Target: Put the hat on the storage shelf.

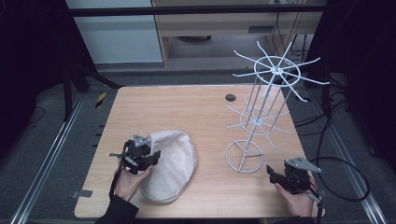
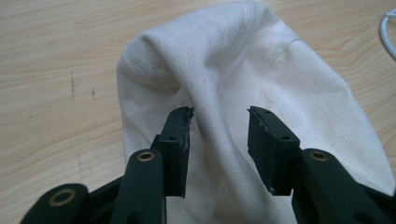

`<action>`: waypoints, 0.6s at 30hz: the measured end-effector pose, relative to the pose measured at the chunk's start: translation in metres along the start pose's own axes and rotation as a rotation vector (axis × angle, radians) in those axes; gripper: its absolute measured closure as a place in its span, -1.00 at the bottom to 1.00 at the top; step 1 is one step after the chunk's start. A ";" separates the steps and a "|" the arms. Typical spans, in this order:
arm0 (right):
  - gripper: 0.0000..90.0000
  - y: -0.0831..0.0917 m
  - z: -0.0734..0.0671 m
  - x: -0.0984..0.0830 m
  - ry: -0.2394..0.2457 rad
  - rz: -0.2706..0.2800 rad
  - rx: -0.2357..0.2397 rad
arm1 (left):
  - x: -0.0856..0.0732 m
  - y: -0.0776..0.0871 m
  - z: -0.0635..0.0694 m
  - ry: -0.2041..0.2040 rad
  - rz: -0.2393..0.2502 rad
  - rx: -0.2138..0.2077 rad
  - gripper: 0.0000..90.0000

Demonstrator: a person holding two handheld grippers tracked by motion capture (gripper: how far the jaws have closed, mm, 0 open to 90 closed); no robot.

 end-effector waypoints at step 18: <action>-0.37 -0.002 0.000 -0.003 0.002 -0.009 0.006 | -0.008 -0.010 0.000 0.045 -0.050 -0.013 0.92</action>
Point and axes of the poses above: each handheld gripper's, and its own axes: y roughly backward along the jaws, x roughly out of its top, z roughly to its right, the point moved 10 cm from there along -y, roughly forward along the jaws, and after that the axes turned 14 degrees about z, right-handed, at the moved point
